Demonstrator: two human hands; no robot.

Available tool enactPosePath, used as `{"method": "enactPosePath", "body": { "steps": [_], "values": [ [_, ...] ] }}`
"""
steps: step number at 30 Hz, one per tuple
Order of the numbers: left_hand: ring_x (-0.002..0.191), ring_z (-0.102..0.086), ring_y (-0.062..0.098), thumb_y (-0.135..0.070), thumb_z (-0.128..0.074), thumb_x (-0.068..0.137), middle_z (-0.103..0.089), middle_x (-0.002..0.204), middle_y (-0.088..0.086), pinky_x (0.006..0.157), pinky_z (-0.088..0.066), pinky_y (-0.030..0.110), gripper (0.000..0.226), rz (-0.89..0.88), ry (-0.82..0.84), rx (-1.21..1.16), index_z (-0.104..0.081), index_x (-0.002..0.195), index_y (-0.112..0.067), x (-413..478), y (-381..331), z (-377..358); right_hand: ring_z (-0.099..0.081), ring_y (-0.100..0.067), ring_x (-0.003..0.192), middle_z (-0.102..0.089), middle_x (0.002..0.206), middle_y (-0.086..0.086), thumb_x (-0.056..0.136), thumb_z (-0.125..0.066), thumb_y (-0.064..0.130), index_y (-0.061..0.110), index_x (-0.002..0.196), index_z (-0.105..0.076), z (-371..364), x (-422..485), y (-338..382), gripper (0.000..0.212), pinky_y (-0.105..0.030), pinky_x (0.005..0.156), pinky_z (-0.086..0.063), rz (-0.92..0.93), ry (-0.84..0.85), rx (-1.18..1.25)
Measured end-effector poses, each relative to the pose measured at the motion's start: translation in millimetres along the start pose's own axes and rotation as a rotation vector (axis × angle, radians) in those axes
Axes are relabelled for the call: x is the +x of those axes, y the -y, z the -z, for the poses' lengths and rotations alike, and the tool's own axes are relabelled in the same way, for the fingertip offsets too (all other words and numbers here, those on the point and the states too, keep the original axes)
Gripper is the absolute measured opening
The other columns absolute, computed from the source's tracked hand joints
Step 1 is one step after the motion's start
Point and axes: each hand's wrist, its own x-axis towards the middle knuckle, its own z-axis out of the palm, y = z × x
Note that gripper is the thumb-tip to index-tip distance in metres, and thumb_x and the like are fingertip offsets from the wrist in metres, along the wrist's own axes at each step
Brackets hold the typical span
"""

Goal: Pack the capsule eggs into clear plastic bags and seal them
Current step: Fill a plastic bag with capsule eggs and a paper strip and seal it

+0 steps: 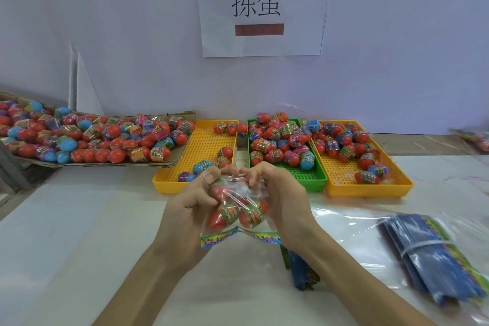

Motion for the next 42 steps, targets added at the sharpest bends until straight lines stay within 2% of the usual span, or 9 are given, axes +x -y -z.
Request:
{"method": "enactPosePath", "body": {
  "steps": [4,9,14,24,30,33,36,39,42],
  "values": [
    [0.095,-0.072,0.032,0.001,-0.046,0.068,-0.069,0.107,0.018,0.072,-0.061,0.042,0.045,0.001,-0.023,-0.076,-0.068,0.107,-0.005,-1.4,-4.0,-1.2,-0.068,-0.025,0.084,-0.067,0.1,-0.01,0.08,-0.075,0.012,0.012,0.08,-0.06,-4.4,0.2,-3.2,0.015,-0.031,0.067,-0.056,0.006,-0.019,-0.072],
    [0.098,-0.071,0.031,-0.024,-0.065,0.081,-0.066,0.115,0.019,0.075,-0.061,0.041,0.036,0.028,0.004,-0.166,-0.065,0.113,-0.007,-4.0,-8.6,-5.3,-0.069,-0.023,0.081,-0.069,0.1,-0.008,0.08,-0.073,0.01,0.013,0.078,-0.066,-5.5,0.4,-2.0,0.008,-0.031,0.065,-0.057,-0.098,-0.005,0.093],
    [0.102,-0.072,0.028,-0.005,-0.049,0.079,-0.071,0.11,0.013,0.072,-0.062,0.038,0.026,-0.007,-0.069,-0.153,-0.072,0.088,-0.011,-3.3,-8.3,-8.4,-0.07,-0.025,0.081,-0.071,0.097,-0.012,0.082,-0.071,0.012,0.013,0.087,-0.075,-4.6,1.8,-3.3,0.007,-0.033,0.066,-0.058,-0.138,-0.018,0.15],
    [0.104,-0.072,0.027,0.007,-0.039,0.072,-0.072,0.11,0.012,0.078,-0.062,0.041,0.034,-0.078,-0.057,-0.194,-0.054,0.095,-0.013,2.6,-3.0,1.5,-0.073,-0.028,0.1,-0.072,0.12,-0.015,0.091,-0.055,0.0,0.013,0.101,-0.081,-2.6,3.2,-5.8,0.031,-0.034,0.073,-0.06,-0.128,-0.032,0.163],
    [0.124,-0.063,0.033,0.012,-0.032,0.073,-0.067,0.125,0.017,0.085,-0.06,0.045,0.035,-0.099,-0.068,-0.113,-0.049,0.088,-0.015,5.4,-1.2,3.2,-0.073,-0.025,0.101,-0.076,0.111,-0.009,0.095,-0.048,-0.011,0.018,0.097,-0.082,-3.2,4.1,-5.6,0.045,-0.032,0.074,-0.059,-0.049,-0.151,-0.101],
    [0.123,-0.062,0.037,0.014,-0.031,0.069,-0.067,0.121,0.019,0.083,-0.06,0.049,0.033,-0.157,-0.122,0.03,-0.041,0.084,-0.014,7.2,0.4,0.3,-0.071,-0.01,0.099,-0.074,0.115,0.003,0.091,-0.041,-0.018,0.027,0.103,-0.079,0.1,2.9,-0.4,0.06,-0.027,0.084,-0.058,0.117,-0.285,-0.498],
    [0.123,-0.06,0.04,0.023,-0.023,0.073,-0.063,0.125,0.023,0.086,-0.058,0.052,0.04,-0.235,-0.183,0.179,-0.036,0.084,-0.013,9.4,4.2,-1.9,-0.064,0.0,0.111,-0.069,0.122,0.015,0.099,-0.05,0.001,0.025,0.129,-0.067,-3.2,-2.7,7.6,0.042,-0.022,0.095,-0.053,0.336,-0.425,-0.718],
    [0.107,-0.064,0.031,0.015,-0.031,0.078,-0.064,0.122,0.016,0.072,-0.059,0.034,0.038,-0.329,-0.203,0.391,-0.05,0.083,-0.018,6.2,12.0,-6.7,-0.059,0.013,0.108,-0.063,0.114,0.037,0.096,-0.056,0.041,0.039,0.14,-0.053,-22.9,-11.7,1.8,0.044,-0.008,0.084,-0.048,0.262,-0.184,-0.649],
    [0.106,-0.064,0.023,0.0,-0.044,0.071,-0.067,0.118,0.006,0.076,-0.055,0.029,0.036,-0.355,-0.138,0.461,-0.063,0.081,-0.029,1.2,15.0,-7.4,-0.064,0.0,0.091,-0.067,0.104,0.017,0.087,-0.055,0.062,0.045,0.126,-0.049,-39.9,-14.0,-14.2,0.043,-0.018,0.074,-0.048,0.115,-0.04,-0.648]
  ]
}}
